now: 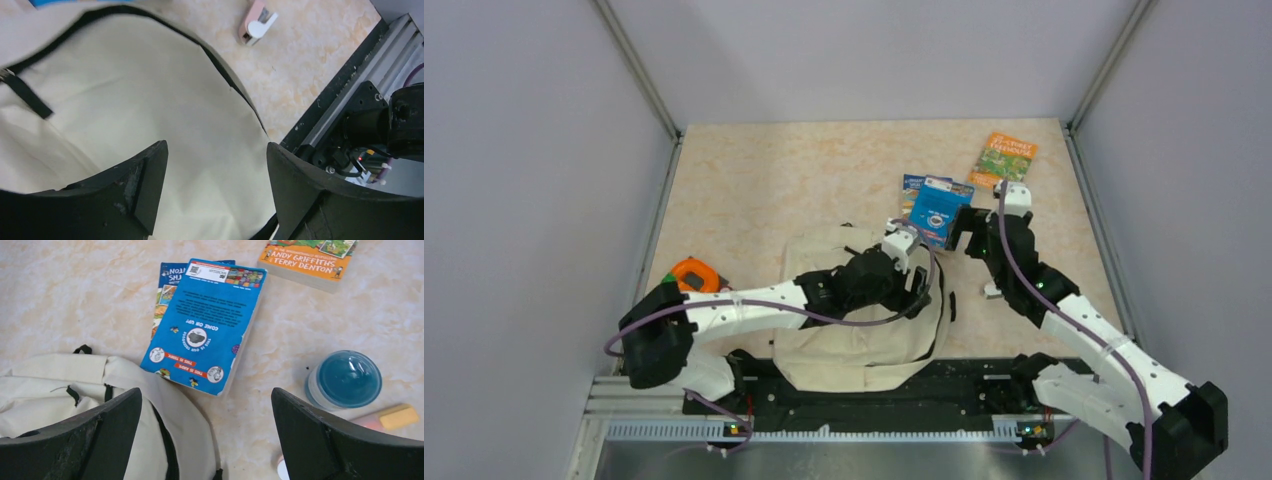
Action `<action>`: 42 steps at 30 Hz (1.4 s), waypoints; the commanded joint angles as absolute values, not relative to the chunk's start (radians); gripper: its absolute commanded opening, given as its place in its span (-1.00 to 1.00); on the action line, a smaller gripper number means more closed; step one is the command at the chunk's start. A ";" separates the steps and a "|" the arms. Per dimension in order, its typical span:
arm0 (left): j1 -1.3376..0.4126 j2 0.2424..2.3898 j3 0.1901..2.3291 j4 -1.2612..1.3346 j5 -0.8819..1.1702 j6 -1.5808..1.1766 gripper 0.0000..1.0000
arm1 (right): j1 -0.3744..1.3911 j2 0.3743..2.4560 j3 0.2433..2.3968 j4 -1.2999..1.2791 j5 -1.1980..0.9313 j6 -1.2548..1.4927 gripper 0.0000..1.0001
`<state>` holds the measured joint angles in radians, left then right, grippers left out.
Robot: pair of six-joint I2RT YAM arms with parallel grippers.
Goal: Pack the student bag
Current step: Unzip the student bag at the center of the board, then adjust the student bag at the center of the board.
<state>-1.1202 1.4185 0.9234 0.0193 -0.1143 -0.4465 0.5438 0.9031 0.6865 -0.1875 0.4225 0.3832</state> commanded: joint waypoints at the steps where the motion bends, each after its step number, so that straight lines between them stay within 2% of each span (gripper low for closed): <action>1: -1.153 1.489 0.898 0.157 -0.063 -0.647 0.56 | 0.520 0.841 0.641 -0.255 0.455 0.366 0.98; 5: -1.162 1.530 0.898 0.211 -0.037 -0.686 0.61 | 0.518 0.808 0.609 -0.267 0.436 0.376 0.97; 7: -1.165 1.548 0.903 0.223 -0.024 -0.688 0.71 | 0.518 0.798 0.595 -0.268 0.430 0.382 0.97; 11: -1.180 1.593 0.945 0.166 -0.022 -0.662 0.75 | 0.518 0.789 0.585 -0.267 0.425 0.384 0.97; 17: -1.200 1.632 1.025 -0.028 -0.132 -0.587 0.75 | 0.518 0.777 0.571 -0.253 0.426 0.381 0.96; 26: -1.200 1.637 1.030 -0.078 -0.168 -0.555 0.73 | 0.518 0.780 0.557 -0.239 0.425 0.373 0.86; 30: -1.200 1.627 1.032 -0.119 -0.227 -0.571 0.63 | 0.518 0.779 0.553 -0.238 0.424 0.373 0.85; 37: -1.200 1.626 1.038 -0.173 -0.342 -0.649 0.24 | 0.518 0.764 0.541 -0.235 0.327 0.359 0.87; 42: -1.200 1.653 1.061 -0.155 -0.351 -0.675 0.16 | 0.518 0.770 0.523 -0.274 0.226 0.375 0.88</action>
